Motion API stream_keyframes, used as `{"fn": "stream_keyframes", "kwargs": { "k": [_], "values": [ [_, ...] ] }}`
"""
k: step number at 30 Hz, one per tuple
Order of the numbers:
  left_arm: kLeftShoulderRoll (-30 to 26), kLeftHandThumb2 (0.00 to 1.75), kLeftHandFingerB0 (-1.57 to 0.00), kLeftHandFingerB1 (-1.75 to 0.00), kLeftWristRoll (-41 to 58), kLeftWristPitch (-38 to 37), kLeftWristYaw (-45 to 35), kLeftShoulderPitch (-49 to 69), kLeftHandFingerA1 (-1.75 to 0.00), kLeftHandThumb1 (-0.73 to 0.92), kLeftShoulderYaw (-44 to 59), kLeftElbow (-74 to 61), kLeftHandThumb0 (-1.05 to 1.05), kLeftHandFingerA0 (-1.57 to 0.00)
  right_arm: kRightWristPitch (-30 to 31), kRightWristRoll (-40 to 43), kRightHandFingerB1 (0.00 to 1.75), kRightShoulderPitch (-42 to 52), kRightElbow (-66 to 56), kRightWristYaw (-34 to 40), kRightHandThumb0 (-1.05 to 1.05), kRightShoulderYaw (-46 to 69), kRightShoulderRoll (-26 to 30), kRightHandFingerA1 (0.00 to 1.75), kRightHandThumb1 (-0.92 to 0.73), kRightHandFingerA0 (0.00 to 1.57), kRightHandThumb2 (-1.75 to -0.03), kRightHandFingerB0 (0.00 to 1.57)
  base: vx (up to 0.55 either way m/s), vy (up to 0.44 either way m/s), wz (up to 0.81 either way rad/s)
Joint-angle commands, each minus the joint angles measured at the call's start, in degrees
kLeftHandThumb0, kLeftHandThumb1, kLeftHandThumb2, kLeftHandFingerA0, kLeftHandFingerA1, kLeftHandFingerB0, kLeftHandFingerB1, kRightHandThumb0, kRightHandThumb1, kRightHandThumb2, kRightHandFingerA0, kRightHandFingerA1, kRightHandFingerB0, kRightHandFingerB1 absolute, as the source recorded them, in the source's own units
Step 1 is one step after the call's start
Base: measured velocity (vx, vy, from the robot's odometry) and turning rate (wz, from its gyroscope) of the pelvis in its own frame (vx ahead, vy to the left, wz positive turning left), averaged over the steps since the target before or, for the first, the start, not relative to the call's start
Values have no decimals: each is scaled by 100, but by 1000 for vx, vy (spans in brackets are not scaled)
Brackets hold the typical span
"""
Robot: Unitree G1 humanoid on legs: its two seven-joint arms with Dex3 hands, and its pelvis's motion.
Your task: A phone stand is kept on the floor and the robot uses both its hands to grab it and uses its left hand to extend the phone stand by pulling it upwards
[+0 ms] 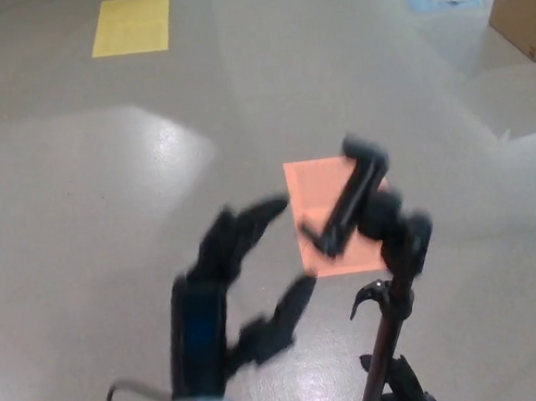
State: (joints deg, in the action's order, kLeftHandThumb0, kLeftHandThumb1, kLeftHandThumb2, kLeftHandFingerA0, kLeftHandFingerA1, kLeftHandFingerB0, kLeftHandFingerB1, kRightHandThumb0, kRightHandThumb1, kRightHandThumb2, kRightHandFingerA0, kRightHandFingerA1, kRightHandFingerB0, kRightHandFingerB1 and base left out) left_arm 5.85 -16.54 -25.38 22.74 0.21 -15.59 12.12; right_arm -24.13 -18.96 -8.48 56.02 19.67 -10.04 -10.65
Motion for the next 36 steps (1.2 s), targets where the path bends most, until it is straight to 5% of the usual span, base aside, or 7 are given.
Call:
{"fn": "stream_keyframes", "kwargs": {
  "k": [1,3,9,10,25,31,36],
  "values": [
    [-329,58,-27,-30,127,855,-667,574,-45,61,81,52,-55,-38,299,68,7,304,-443,-566,-105,-166,248,17,-71,0,-112,0,0,0,0],
    [-437,80,-14,-41,334,697,-830,907,-45,50,132,-121,-66,-23,182,104,0,543,-810,-890,-95,-260,443,0,-80,0,-70,0,0,0,0],
    [-977,97,0,-32,328,233,-1171,1501,-36,55,257,-449,-80,-8,123,129,0,1223,-1893,-1331,-101,-424,1001,0,-60,0,-100,0,0,0,0],
    [-1251,103,-7,-20,456,-92,-1307,1812,-12,62,387,-590,-93,-10,-74,159,0,1616,-2401,-1486,-105,-424,1321,0,-73,0,-66,0,0,0,0],
    [-2156,105,0,-20,1285,-1333,-1856,3634,-9,60,1165,-929,-89,0,-317,282,0,3864,-4826,-1833,-105,-117,2691,0,-67,0,-98,0,0,0,0],
    [-2261,107,0,-16,1419,-1828,-1948,4167,-2,67,1399,-836,-98,0,-279,346,0,4634,-5501,-1774,-105,138,2830,0,-74,0,-65,0,0,0,0],
    [-2257,108,0,-14,1649,-2364,-2019,4775,-4,67,1629,-702,-95,0,-688,377,0,5498,-5908,-1649,-105,375,2925,0,-54,0,-91,0,0,0,0]
  ]
}}
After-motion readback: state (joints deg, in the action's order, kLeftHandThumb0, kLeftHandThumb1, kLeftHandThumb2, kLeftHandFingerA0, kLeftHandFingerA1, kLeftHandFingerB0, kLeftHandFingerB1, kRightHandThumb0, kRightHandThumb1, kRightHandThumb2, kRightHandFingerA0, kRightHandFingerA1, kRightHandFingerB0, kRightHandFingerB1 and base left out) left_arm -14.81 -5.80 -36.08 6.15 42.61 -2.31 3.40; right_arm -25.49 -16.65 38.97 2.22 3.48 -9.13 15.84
